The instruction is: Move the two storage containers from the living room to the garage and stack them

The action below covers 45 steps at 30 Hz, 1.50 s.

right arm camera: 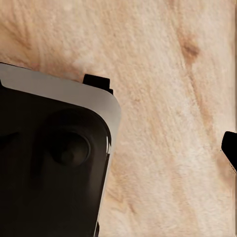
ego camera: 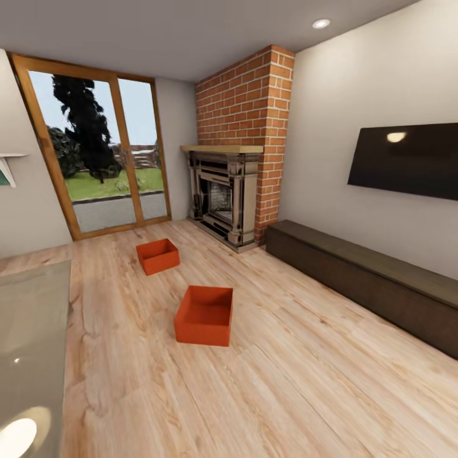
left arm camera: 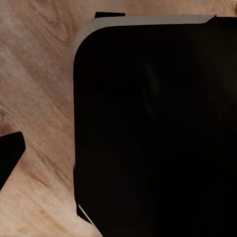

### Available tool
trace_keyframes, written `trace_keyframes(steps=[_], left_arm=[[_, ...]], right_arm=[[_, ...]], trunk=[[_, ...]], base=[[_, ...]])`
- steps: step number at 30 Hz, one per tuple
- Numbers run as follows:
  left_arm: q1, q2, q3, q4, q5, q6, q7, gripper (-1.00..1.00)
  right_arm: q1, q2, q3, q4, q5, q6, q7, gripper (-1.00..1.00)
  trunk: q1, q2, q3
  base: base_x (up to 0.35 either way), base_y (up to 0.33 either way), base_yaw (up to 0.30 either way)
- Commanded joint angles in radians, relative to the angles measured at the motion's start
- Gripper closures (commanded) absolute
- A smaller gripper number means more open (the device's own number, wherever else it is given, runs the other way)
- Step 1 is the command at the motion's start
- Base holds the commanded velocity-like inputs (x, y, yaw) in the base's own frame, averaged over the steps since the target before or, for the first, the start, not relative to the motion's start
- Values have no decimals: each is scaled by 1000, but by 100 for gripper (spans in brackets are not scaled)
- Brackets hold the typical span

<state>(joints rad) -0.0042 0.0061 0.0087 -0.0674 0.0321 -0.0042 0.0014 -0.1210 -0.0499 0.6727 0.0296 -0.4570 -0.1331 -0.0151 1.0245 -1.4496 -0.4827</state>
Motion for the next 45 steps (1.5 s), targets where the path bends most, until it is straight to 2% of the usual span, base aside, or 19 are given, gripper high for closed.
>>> trace_keyframes(steps=[1, 45], left_arm=[[0, 0, 0, 0, 3, 0, 0, -100], [0, 0, 1, 0, 3, -1, 1, -100]], right_arm=[[-1, 1, 8, 3, -8, -5, 0, -100], [-1, 1, 8, 3, -8, -5, 0, -100]], trunk=[[1, 0, -1], [1, 0, -1]], base=[[320, 0, 0], [311, 0, 0]])
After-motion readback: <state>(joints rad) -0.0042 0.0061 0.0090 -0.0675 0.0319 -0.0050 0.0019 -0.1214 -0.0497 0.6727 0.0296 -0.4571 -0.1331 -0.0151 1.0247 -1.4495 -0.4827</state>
